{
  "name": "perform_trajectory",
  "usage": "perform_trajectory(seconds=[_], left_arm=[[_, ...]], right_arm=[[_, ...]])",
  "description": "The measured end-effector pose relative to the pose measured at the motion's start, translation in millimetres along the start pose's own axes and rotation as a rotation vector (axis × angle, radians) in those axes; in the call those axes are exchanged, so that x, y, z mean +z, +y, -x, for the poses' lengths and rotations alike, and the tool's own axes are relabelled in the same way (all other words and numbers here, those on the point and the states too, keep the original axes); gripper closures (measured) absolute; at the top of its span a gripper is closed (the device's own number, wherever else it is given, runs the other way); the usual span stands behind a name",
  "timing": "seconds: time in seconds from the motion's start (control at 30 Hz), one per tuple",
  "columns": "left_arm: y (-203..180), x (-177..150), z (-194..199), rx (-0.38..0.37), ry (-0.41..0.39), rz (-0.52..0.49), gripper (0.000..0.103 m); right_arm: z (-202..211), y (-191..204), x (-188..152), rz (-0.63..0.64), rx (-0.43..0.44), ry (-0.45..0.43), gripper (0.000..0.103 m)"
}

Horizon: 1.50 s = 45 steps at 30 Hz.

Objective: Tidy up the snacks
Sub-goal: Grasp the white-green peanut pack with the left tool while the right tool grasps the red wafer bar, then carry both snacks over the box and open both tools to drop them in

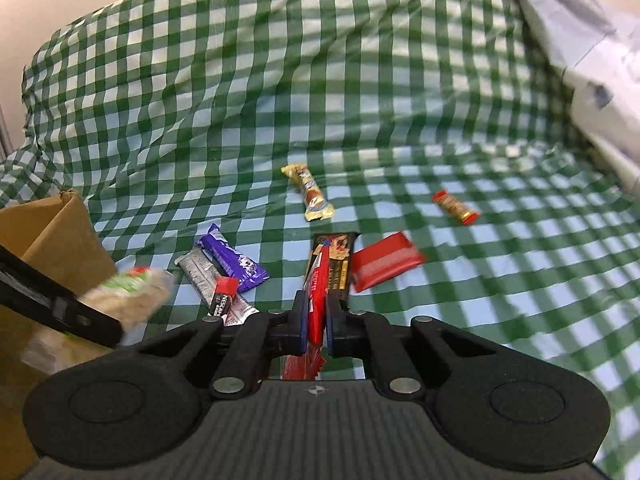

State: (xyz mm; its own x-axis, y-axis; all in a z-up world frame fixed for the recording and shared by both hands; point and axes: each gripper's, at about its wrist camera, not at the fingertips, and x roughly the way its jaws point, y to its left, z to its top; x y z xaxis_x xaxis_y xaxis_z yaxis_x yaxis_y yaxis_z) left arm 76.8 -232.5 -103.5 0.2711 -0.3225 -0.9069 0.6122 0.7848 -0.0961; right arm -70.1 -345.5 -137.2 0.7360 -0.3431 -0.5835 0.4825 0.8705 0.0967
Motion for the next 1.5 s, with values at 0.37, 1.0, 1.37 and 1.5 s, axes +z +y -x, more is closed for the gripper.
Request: perform_trajectory(seconds=[0.37, 1.0, 1.37, 1.5], left_arm=[[43, -73, 131, 0.066, -0.139, 0.009, 0.063], [173, -213, 239, 0.153, -0.242, 0.202, 0.063], [207, -245, 264, 0.132, -0.301, 0.26, 0.063], [210, -249, 269, 0.127, -0.312, 0.267, 0.063]], right_arm=[[120, 61, 5, 0.167, -0.033, -0.141, 0.095], [241, 213, -2, 0.365, 0.125, -0.199, 0.095], [268, 268, -5, 0.444, 0.149, -0.218, 0.095], [274, 276, -7, 0.458, 0.148, -0.22, 0.095]])
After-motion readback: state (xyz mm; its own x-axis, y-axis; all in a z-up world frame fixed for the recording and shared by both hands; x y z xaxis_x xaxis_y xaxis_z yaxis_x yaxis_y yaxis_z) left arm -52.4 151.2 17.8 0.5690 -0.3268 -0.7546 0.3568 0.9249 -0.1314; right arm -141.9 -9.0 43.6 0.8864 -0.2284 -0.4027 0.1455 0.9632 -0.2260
